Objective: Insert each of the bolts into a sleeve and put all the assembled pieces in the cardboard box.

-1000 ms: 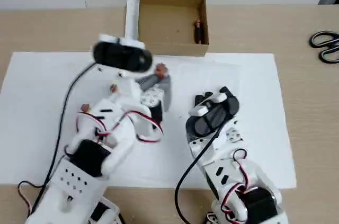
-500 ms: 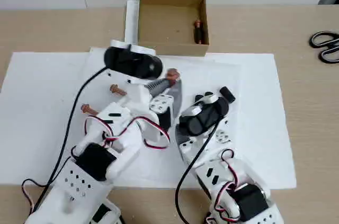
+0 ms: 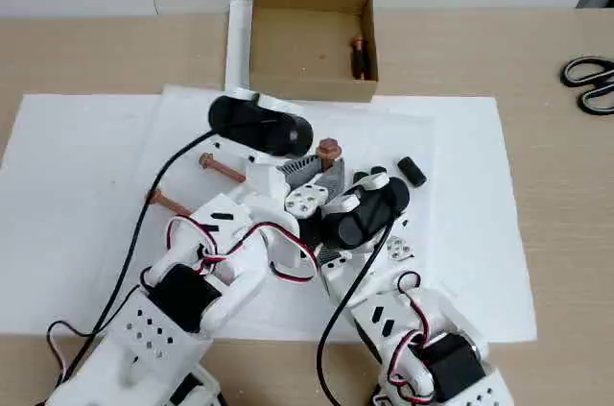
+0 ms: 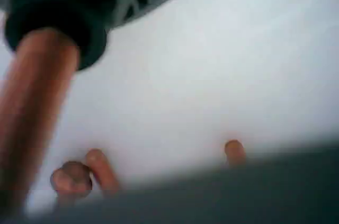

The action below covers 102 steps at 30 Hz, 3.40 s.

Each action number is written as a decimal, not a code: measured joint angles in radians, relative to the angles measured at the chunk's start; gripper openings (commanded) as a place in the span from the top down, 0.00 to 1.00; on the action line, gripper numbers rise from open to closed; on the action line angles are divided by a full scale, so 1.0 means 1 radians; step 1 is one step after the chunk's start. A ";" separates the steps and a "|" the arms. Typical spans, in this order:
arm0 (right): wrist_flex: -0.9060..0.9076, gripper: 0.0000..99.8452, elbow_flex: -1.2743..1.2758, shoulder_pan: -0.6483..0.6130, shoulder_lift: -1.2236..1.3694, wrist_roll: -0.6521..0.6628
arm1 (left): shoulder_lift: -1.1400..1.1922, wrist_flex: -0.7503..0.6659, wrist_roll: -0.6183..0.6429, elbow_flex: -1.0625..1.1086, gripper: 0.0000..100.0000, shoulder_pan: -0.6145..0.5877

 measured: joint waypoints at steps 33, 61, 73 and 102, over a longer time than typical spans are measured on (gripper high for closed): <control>-0.018 1.00 0.003 -0.002 0.000 -0.002 | -0.015 0.338 0.014 -0.023 0.74 0.003; -0.061 1.00 -0.560 0.278 0.686 0.078 | -0.017 0.870 -0.543 -0.328 0.74 -0.786; -0.422 1.00 -1.404 0.347 1.784 0.078 | -0.017 0.870 -0.543 -0.230 0.74 -0.790; -0.361 0.80 -2.234 0.334 2.536 0.080 | -0.017 0.891 -0.543 -0.219 0.74 -0.790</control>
